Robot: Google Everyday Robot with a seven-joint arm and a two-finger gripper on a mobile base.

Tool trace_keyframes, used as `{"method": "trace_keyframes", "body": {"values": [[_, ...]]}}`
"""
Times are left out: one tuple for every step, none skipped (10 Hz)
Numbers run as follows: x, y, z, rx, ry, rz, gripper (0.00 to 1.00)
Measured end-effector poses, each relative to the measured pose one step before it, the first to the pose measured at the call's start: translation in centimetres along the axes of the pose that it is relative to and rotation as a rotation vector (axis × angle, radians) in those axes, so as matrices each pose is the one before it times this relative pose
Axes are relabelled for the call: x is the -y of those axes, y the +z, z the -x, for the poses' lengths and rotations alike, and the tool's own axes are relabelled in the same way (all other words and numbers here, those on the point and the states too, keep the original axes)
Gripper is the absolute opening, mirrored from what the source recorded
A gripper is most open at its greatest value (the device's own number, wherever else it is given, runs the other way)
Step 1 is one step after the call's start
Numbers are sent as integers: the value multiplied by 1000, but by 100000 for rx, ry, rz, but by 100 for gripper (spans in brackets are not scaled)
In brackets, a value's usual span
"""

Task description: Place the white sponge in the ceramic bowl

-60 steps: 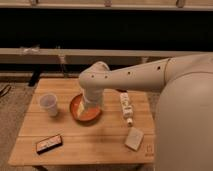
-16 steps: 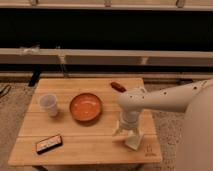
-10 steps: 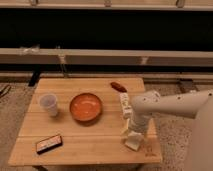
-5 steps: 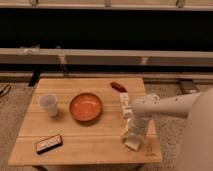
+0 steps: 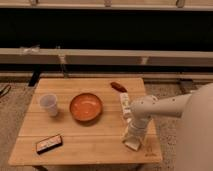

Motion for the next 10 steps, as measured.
{"method": "trace_keyframes", "body": {"values": [[-27, 14, 38, 138, 309, 354, 45], [-80, -232, 51, -193, 619, 236, 33], [-138, -285, 27, -361, 759, 121, 25], [-99, -834, 43, -1069, 785, 167, 14], [0, -1202, -44, -1764, 190, 205, 5], [268, -1631, -116, -2134, -431, 59, 0], [430, -1369, -107, -1548, -1088, -164, 0], [1374, -2417, -398, -2168, -3658, -949, 0], [1373, -1349, -434, -924, -2629, -1047, 0], [1309, -992, -453, -760, -2464, -867, 0]]}}
